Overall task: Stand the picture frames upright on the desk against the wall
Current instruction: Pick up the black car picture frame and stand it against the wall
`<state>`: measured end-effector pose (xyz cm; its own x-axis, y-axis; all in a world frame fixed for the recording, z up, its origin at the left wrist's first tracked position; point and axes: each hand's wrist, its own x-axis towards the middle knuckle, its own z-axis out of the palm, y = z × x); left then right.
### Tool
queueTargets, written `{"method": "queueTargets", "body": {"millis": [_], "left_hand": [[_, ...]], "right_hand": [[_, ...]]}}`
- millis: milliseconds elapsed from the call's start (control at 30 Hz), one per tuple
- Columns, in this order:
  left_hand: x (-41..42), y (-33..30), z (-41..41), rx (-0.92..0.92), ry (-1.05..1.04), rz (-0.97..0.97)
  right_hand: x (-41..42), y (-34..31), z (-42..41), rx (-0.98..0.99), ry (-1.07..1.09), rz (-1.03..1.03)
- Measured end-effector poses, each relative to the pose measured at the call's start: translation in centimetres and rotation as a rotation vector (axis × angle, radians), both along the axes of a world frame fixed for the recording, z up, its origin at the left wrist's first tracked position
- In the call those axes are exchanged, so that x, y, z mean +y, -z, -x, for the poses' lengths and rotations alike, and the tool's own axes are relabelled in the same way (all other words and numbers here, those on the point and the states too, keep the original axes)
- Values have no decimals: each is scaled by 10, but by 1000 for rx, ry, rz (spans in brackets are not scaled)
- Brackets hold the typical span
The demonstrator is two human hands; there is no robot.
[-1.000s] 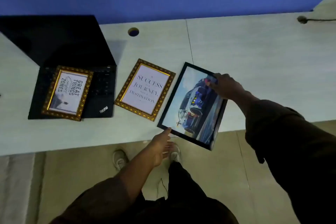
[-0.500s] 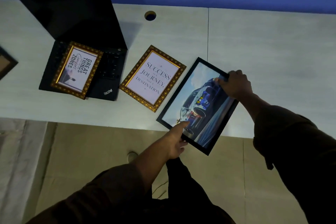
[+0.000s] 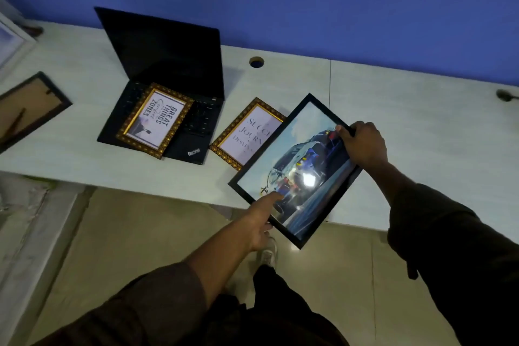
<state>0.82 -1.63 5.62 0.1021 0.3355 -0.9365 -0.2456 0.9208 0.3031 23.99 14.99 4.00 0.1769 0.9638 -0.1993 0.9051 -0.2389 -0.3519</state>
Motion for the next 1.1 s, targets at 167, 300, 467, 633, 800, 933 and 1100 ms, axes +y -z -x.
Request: {"method": "queueTargets", "body": {"millis": [167, 300, 467, 633, 800, 933, 1100], "left_hand": [[-16, -26, 78, 107, -112, -106], [-36, -44, 153, 160, -235, -209], [-59, -60, 253, 238, -415, -308], [-73, -85, 344, 364, -548, -407], [-70, -123, 424, 493, -619, -541], [-52, -137, 488, 632, -597, -663], [-6, -166, 566, 755, -577, -797]], "right_hand": [[-18, -33, 67, -48, -66, -72], [-34, -56, 138, -74, -155, -130], [-49, -77, 238, -10, -287, -204], [-55, -98, 335, 79, -399, -256], [-48, -126, 418, 174, -494, -326], [-27, -143, 471, 250, -531, -369], [19, -162, 539, 342, -577, -410]]}}
